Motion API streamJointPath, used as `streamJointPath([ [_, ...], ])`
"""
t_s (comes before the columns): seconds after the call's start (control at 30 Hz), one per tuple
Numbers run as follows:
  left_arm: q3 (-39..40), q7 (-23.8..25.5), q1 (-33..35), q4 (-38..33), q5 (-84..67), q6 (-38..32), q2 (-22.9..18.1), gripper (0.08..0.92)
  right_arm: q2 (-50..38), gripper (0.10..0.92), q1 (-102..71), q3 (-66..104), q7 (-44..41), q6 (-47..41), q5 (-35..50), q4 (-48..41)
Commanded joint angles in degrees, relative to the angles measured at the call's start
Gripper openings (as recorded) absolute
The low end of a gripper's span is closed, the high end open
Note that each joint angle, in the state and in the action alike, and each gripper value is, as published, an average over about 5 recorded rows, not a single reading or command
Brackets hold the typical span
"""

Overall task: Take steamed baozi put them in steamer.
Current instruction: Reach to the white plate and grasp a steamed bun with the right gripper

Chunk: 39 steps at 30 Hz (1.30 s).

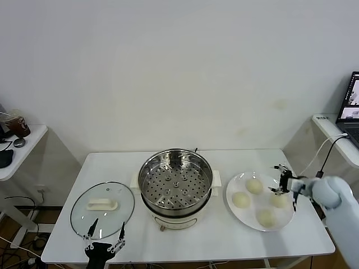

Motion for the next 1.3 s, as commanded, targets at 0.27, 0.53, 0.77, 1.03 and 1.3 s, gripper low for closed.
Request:
streamJointPath([
  [0.27, -1.9, -0.1, 0.1, 0.3, 2.5, -1.5, -0.5, 0.823, 0.7, 0.823, 25.0, -29.2, -18.0, -3.1, 7.3, -15.7],
  [0.53, -3.0, -0.4, 0.2, 0.7, 3.0, -2.4, -0.7, 0.823, 5.2, 0.823, 28.3, -32.7, -16.4, -2.9, 5.4, -19.8],
  [0.77, -3.9, -0.5, -0.1, 0.9, 3.2, -3.1, -0.9, 0.823, 8.2, 0.823, 29.1, -33.5, -14.4, -1.8, 3.8, -22.5],
  [1.03, -4.5, -0.7, 0.3, 1.3, 3.5, -4.1, -0.8, 0.823, 10.9, 0.823, 29.6, -34.4, -14.0, 0.2, 2.2, -25.8],
  [1.3, -4.7, -0.7, 0.5, 1.3, 3.6, -4.5, -1.0, 0.823, 12.2, 0.818, 29.5, -35.4, -13.9, -0.2, 0.7, -26.4],
])
